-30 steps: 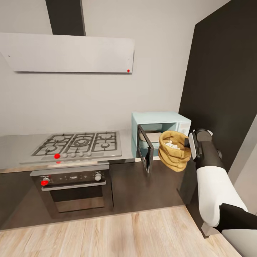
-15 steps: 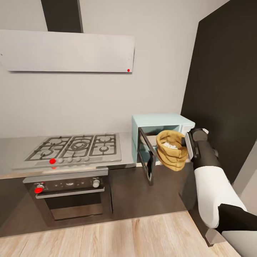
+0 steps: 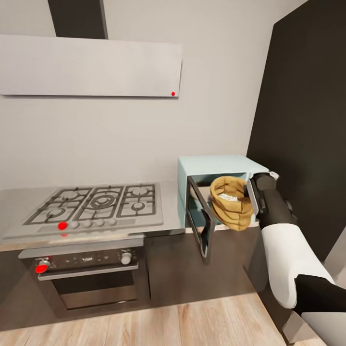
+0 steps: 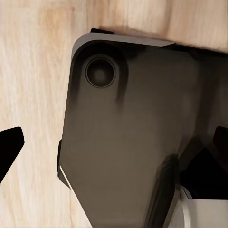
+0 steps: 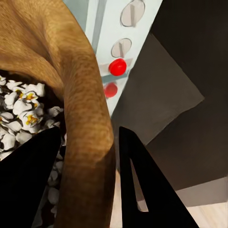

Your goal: In the kitchen, take the popcorn bag from the countertop, put it into the microwave, and heat it until the popcorn is cooked so the cooked popcorn ends up inside the bag.

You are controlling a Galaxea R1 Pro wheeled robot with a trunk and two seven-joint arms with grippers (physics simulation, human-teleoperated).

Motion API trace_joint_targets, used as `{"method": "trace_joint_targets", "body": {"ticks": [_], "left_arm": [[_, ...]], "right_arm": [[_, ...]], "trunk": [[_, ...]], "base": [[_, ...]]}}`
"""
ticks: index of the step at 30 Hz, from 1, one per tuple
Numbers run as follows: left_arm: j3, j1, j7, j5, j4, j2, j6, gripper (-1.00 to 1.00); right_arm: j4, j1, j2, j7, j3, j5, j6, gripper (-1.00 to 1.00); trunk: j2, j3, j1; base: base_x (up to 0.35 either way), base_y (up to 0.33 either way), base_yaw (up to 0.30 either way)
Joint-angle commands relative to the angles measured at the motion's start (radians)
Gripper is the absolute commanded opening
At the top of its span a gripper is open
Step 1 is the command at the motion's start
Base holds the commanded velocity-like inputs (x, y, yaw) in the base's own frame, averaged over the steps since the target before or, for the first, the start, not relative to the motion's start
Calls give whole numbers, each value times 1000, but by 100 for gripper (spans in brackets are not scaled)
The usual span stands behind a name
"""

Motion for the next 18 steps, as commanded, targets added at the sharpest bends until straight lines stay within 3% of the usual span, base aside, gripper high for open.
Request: {"method": "trace_joint_targets", "body": {"ticks": [1,12,18], "left_arm": [[1,0,1,6,-1,0,-2,100],[1,0,1,5,-1,0,-3,100],[1,0,1,5,-1,-1,-3,100]], "right_arm": [[-3,-1,1,1,1,4,4,-100],[1,-1,-3,3,1,-12,4,-100],[-1,-1,-3,3,2,3,4,-100]], "trunk": [[-1,-1,0],[-1,-1,0],[-1,-1,0]], "base": [[138,0,0],[14,0,0],[0,0,0]]}}
